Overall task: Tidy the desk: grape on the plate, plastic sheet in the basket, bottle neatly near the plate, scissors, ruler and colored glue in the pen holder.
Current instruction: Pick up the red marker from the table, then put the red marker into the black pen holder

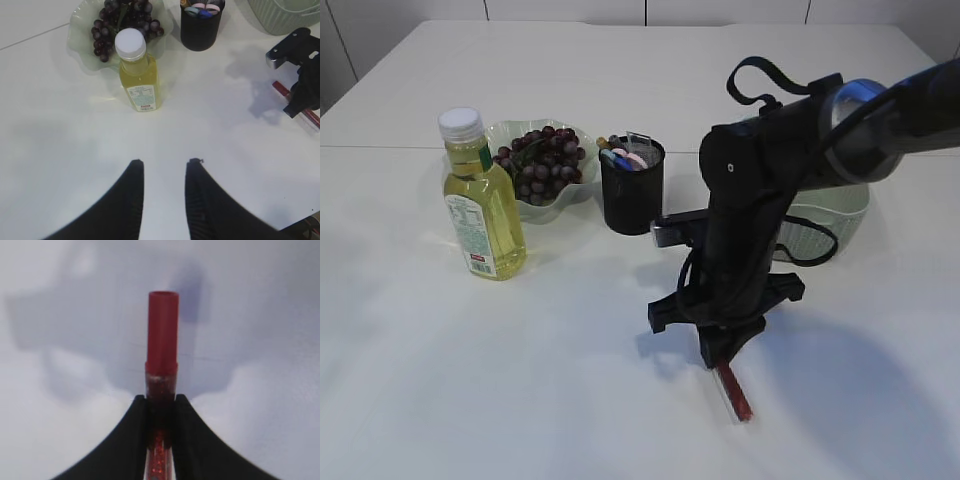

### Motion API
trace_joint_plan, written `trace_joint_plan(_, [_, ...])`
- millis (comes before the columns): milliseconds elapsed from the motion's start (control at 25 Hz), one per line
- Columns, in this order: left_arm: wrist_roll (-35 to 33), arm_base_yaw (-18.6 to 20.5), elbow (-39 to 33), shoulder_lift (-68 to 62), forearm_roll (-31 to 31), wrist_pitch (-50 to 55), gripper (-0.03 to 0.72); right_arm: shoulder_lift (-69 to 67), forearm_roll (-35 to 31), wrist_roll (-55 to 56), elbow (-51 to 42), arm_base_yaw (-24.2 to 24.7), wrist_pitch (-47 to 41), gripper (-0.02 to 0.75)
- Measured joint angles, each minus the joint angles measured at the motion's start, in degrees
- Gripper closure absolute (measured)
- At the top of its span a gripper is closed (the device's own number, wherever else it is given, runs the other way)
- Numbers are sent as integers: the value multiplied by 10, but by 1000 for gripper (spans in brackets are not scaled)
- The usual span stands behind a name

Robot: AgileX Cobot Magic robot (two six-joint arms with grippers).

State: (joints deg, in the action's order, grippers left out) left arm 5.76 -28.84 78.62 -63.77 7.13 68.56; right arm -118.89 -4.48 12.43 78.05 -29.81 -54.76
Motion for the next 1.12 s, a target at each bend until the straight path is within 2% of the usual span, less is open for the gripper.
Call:
trace_joint_plan(240, [0,0,0,0,0,-22,473,23,-29,-92,9,0,1,602])
trace_joint_plan(360, [0,0,0,0,0,-43,473,61,-30,-107,4,0,32,602])
trace_joint_plan(720, [0,0,0,0,0,-113,473,184,7,-117,-40,-1,198,602])
trace_joint_plan(1120, [0,0,0,0,0,-139,473,195,48,-117,-45,1,430,602])
